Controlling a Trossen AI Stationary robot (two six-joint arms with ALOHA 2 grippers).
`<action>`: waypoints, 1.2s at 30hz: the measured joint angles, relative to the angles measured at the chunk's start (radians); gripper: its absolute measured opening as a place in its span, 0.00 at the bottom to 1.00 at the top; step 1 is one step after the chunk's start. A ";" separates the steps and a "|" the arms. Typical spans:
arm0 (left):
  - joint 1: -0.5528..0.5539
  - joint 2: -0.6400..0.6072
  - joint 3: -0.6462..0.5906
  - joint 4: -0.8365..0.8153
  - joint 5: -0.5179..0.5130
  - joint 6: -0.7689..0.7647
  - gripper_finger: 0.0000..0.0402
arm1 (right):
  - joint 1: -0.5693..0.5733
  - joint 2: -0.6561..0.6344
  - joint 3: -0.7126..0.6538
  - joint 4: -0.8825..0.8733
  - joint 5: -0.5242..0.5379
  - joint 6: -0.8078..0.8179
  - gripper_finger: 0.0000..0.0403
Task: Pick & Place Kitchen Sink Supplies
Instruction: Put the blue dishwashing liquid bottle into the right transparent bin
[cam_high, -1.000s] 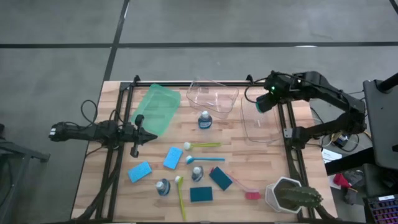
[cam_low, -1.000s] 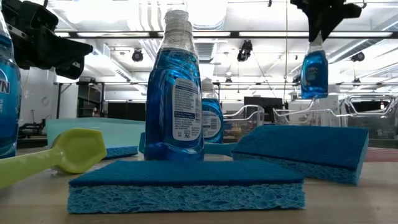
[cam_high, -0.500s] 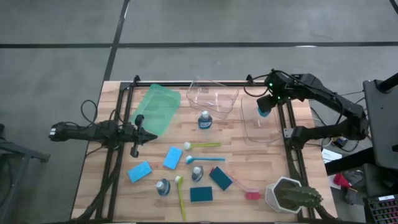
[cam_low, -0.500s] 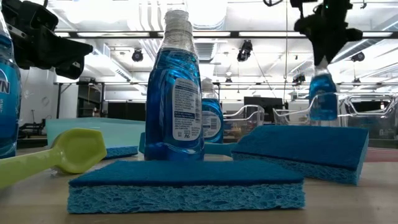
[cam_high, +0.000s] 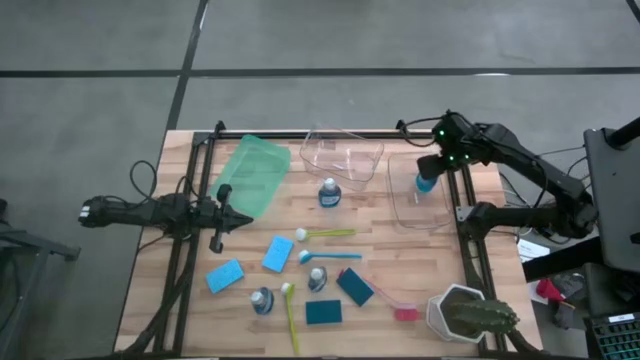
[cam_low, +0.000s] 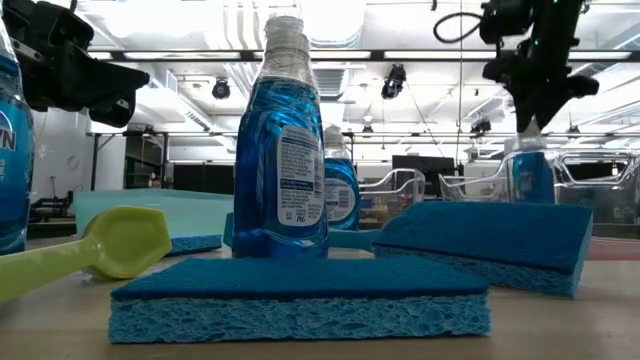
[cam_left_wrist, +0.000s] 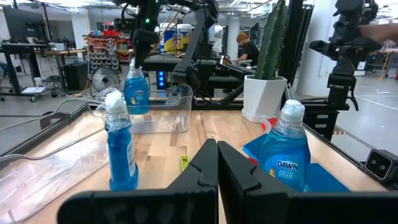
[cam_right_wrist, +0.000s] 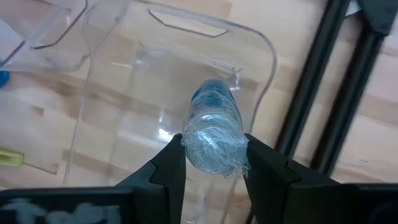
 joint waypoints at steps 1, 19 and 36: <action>0.000 0.000 0.000 0.000 0.000 0.000 0.00 | -0.009 0.000 -0.013 0.016 -0.009 -0.006 0.31; 0.000 0.000 0.000 0.000 0.000 0.000 0.00 | -0.098 0.062 -0.039 0.084 -0.034 -0.064 0.32; 0.000 0.000 0.000 0.000 0.000 0.000 0.00 | -0.097 0.100 -0.035 0.093 -0.034 -0.086 0.39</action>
